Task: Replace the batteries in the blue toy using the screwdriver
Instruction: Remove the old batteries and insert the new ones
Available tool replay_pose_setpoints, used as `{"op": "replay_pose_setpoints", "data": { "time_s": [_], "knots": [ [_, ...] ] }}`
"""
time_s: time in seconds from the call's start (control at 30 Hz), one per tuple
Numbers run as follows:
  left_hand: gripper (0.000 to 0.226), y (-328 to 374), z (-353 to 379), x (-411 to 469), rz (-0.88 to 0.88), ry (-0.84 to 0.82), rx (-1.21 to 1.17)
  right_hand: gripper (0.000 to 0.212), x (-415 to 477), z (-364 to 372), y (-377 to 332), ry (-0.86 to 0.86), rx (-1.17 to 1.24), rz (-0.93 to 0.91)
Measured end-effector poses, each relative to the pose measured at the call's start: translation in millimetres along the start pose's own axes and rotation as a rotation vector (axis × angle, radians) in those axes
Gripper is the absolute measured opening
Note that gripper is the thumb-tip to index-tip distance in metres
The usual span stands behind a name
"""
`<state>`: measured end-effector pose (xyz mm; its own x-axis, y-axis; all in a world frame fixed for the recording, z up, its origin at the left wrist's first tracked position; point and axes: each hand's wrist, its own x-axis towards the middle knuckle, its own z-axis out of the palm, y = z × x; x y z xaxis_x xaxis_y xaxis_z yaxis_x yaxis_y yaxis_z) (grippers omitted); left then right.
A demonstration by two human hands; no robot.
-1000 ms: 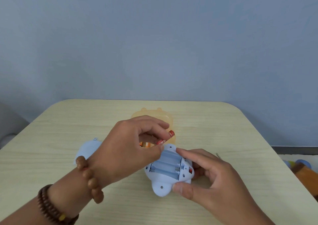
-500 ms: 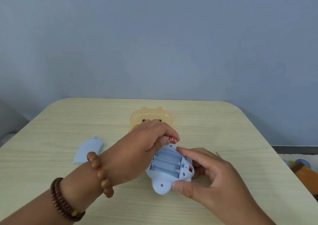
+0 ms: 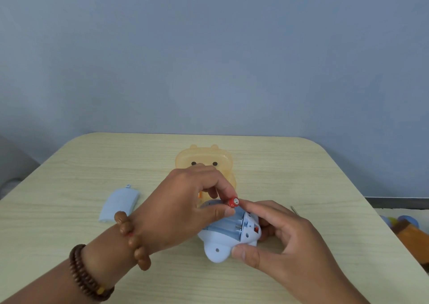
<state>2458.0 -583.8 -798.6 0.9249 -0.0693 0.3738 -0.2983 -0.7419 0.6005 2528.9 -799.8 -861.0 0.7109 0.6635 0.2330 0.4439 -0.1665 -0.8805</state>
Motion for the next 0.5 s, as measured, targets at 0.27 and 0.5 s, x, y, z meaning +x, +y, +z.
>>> {"op": "replay_pose_setpoints", "data": {
  "time_s": [0.27, 0.5],
  "knots": [
    [0.013, -0.1, 5.3, 0.2, -0.007, -0.041, 0.097, 0.059, -0.1, -0.3, -0.3, -0.022, 0.017, -0.016],
    [0.026, 1.8, 1.5, 0.2, -0.013, -0.079, 0.165, 0.059, -1.1, -0.6, 2.3, -0.004, 0.02, -0.014]
  ]
}}
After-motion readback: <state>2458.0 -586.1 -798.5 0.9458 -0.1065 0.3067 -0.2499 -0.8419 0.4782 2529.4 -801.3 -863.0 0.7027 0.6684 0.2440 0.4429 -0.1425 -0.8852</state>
